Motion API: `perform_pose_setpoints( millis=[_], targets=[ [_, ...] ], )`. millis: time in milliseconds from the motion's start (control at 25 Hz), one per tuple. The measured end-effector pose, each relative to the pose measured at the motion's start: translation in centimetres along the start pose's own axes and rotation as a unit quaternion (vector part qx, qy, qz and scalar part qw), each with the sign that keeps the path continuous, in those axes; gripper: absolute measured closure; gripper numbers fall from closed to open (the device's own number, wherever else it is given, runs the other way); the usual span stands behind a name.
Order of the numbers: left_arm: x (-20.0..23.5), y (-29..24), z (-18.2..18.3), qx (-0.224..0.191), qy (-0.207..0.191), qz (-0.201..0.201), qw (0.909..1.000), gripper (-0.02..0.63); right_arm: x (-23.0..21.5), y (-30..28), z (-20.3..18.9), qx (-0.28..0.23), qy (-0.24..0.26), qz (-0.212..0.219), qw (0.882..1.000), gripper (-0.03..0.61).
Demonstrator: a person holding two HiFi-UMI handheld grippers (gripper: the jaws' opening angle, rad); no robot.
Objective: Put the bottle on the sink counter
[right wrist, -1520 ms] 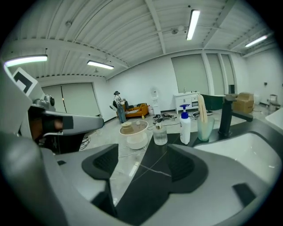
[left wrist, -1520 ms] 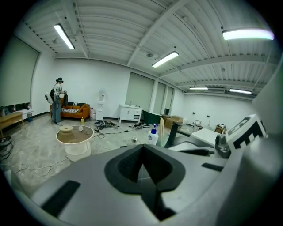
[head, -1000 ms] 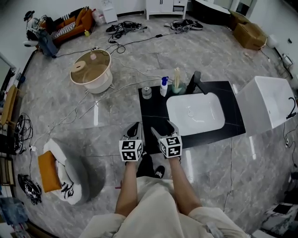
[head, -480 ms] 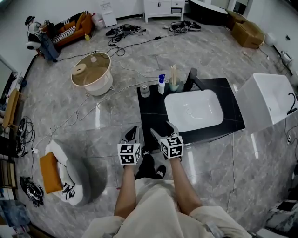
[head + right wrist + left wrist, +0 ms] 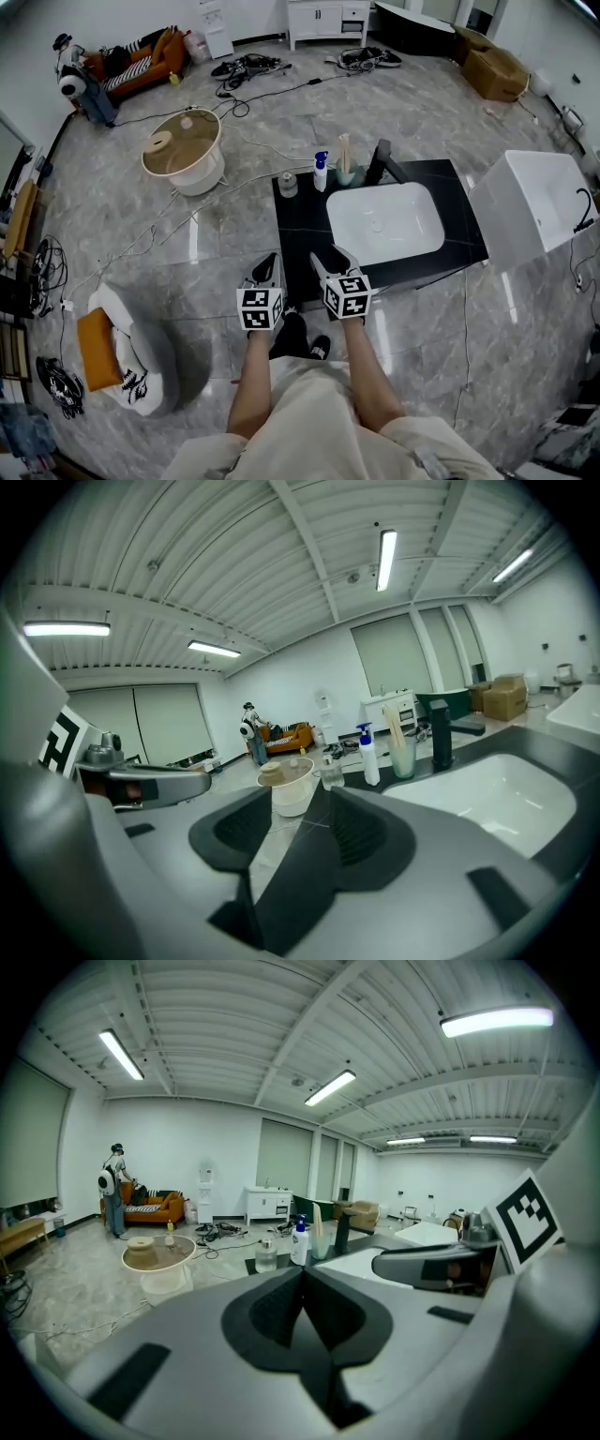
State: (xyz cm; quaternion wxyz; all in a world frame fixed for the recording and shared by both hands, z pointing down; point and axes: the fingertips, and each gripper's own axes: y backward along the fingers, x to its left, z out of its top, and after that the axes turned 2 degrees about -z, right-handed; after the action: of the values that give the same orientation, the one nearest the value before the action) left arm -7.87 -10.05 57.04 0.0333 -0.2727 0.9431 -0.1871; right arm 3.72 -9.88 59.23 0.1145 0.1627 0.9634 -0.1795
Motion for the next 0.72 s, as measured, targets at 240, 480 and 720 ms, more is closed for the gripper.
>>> perform_pose_setpoints(
  millis=[240, 480, 720],
  targets=[
    [-0.1, -0.5, 0.4, -0.001, -0.002, -0.003, 1.0, 0.607, -0.2, -0.1, 0.4, -0.004, 0.002, -0.001, 1.0, 0.436],
    [-0.1, -0.9, 0.5, -0.002, -0.004, -0.007, 1.0, 0.607, -0.2, -0.4, -0.2, 0.005, 0.009, 0.0, 1.0, 0.48],
    [0.0, -1.1, 0.1, -0.002, -0.001, -0.013, 0.9999, 0.607, -0.3, -0.4, -0.2, 0.003, 0.009, -0.005, 1.0, 0.538]
  ],
)
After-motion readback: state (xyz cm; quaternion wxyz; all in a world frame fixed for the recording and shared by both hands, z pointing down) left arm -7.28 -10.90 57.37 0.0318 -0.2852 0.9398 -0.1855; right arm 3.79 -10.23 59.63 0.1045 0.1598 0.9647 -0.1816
